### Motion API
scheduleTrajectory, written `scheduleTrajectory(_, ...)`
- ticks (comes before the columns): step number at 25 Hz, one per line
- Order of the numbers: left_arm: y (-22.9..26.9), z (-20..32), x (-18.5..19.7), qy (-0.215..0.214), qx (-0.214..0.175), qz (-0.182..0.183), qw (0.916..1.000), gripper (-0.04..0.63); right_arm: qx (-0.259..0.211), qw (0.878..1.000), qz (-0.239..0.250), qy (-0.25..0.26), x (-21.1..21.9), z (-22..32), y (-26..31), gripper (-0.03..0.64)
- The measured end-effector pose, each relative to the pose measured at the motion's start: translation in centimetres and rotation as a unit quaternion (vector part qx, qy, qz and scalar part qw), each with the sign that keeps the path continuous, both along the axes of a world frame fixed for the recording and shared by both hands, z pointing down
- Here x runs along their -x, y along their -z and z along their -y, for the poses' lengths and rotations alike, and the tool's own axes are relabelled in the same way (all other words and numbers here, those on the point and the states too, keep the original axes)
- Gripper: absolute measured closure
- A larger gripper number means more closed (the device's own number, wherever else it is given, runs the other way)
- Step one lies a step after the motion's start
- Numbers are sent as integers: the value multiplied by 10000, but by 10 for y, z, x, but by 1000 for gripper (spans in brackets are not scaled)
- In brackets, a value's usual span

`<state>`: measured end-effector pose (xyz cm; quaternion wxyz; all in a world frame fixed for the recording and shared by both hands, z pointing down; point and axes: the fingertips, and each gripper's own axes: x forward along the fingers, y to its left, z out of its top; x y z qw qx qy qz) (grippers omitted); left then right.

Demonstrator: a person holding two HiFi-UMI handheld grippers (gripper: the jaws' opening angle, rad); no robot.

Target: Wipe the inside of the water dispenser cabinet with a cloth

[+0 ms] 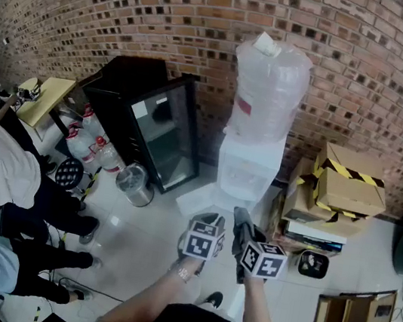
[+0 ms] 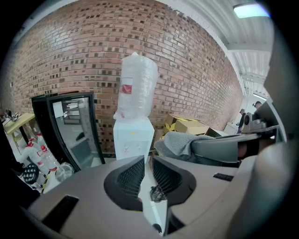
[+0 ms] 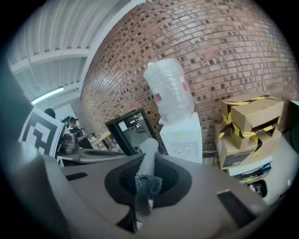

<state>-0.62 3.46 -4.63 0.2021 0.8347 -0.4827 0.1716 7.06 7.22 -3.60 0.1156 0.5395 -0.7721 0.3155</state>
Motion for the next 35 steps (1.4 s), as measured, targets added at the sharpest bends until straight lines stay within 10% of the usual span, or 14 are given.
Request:
scheduleTrajectory(14,-41,117,50,-38,143,76,9999,540,-417,9983,-349,-219,-13,132,-33,598)
scheduleTrajectory(21,-156,130,36,336,804,200,9960,540,325,9989,-229,-266,-18,157,-160,598)
scheduleTrajectory(35,-453,234,-12,136,261,226,9993,543,701,9936,-738,495,-25,240,-537,598)
